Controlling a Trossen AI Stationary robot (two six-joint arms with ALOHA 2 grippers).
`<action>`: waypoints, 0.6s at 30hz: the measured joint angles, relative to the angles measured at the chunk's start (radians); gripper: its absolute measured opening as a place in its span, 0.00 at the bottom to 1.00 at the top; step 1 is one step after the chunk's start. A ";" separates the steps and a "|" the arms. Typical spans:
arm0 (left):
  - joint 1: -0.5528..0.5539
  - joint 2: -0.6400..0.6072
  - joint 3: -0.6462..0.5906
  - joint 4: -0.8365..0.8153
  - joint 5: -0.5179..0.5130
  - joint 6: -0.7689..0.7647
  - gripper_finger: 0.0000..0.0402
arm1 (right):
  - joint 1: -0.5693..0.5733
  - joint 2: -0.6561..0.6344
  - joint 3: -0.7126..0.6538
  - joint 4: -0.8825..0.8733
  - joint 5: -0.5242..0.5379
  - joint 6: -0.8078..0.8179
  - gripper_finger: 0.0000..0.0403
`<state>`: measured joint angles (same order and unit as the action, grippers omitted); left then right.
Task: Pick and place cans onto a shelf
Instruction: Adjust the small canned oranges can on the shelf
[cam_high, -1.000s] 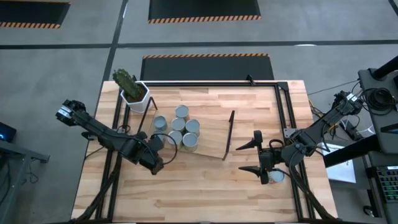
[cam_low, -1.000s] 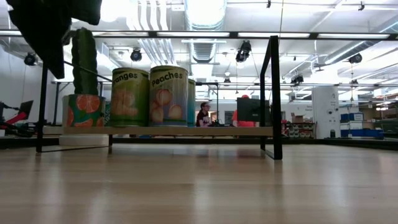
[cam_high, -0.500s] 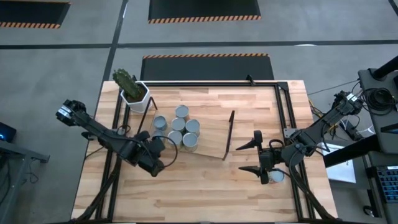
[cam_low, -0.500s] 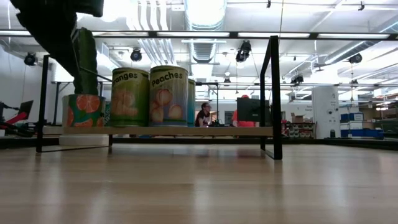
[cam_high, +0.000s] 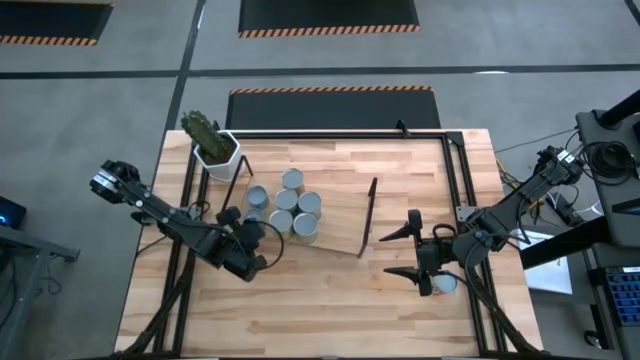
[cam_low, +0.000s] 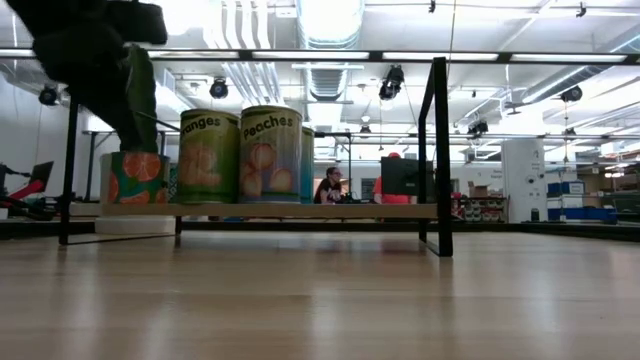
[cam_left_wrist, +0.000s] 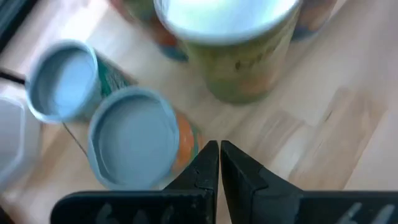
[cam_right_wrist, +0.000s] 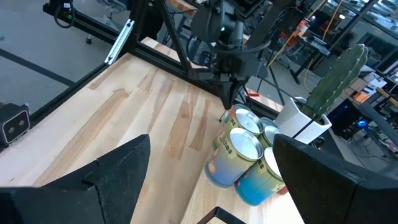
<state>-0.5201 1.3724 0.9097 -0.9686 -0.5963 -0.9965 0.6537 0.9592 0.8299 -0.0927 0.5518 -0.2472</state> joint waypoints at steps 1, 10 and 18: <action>0.000 0.000 0.012 0.000 -0.015 0.012 0.00 | 0.000 0.000 0.000 0.001 0.000 -0.003 0.81; 0.006 0.000 0.034 -0.055 -0.148 0.045 0.00 | 0.000 0.000 0.000 0.001 0.000 -0.002 0.81; 0.008 0.000 -0.006 -0.059 -0.151 0.045 0.00 | 0.000 0.000 0.000 0.001 0.000 0.001 0.81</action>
<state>-0.5121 1.3724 0.9032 -1.0279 -0.7475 -0.9516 0.6540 0.9592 0.8299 -0.0921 0.5520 -0.2463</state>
